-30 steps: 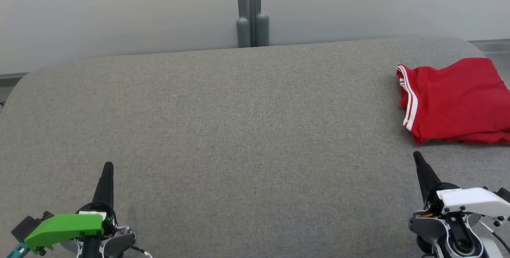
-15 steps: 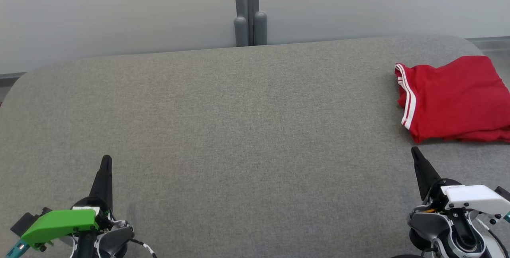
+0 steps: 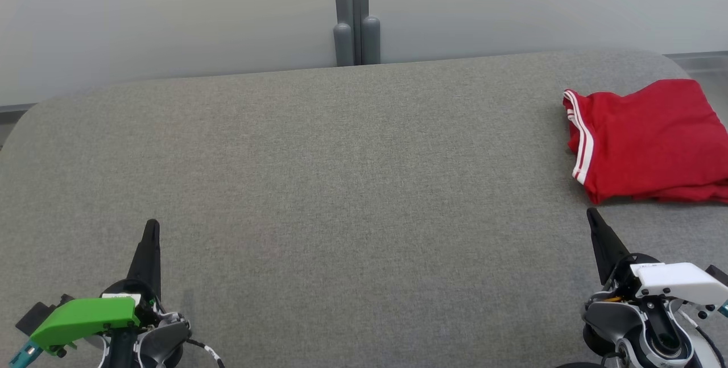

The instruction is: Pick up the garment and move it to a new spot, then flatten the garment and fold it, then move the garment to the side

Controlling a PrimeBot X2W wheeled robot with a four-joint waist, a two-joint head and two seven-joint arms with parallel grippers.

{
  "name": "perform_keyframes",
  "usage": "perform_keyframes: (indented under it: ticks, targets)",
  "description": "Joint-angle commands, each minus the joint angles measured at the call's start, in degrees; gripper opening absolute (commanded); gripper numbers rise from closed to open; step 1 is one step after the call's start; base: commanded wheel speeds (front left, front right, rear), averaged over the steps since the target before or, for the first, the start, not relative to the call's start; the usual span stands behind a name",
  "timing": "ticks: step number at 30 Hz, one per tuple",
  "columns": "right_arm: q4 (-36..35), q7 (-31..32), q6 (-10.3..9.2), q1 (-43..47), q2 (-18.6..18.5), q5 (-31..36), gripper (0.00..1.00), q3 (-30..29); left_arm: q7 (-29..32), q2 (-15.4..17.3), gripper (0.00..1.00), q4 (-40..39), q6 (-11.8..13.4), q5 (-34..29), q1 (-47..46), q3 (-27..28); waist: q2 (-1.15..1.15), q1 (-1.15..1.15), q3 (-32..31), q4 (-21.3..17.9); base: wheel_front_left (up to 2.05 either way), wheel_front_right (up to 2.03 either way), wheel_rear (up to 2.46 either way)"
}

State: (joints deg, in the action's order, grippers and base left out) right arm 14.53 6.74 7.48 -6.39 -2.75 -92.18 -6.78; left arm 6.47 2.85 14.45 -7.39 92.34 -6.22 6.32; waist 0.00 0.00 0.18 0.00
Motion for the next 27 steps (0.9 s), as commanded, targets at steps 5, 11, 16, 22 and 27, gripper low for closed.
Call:
perform_keyframes:
  ticks: [5,11,16,22,27]
  targets:
    - [-0.21,0.21,0.02,-0.51,-0.25,-0.31,0.0,0.04,0.03,0.02,0.0,-0.2,-0.18,0.1,-0.76,0.2,0.0,0.0,0.0,0.0,0.0,0.0,0.0]
    - [-0.21,0.21,0.02,-0.51,-0.25,-0.31,0.0,0.04,0.02,0.02,0.0,-0.21,-0.19,0.1,-0.75,0.19,0.0,0.0,0.0,0.0,0.0,0.0,0.0]
    - [-0.21,0.21,0.02,-0.51,-0.25,-0.31,0.0,0.04,0.01,0.02,0.0,-0.21,-0.19,0.11,-0.75,0.19,0.0,0.0,0.0,0.0,0.0,0.0,0.0]
    - [-0.21,0.21,0.02,-0.51,-0.25,-0.32,0.0,0.05,0.02,0.02,0.0,-0.21,-0.19,0.11,-0.75,0.19,0.0,0.0,0.0,0.0,0.0,0.0,0.0]
    - [-0.21,0.21,0.02,-0.51,-0.25,-0.32,0.0,0.05,0.01,0.02,0.0,-0.21,-0.18,0.11,-0.75,0.19,0.0,0.0,0.0,0.0,0.0,0.0,0.0]
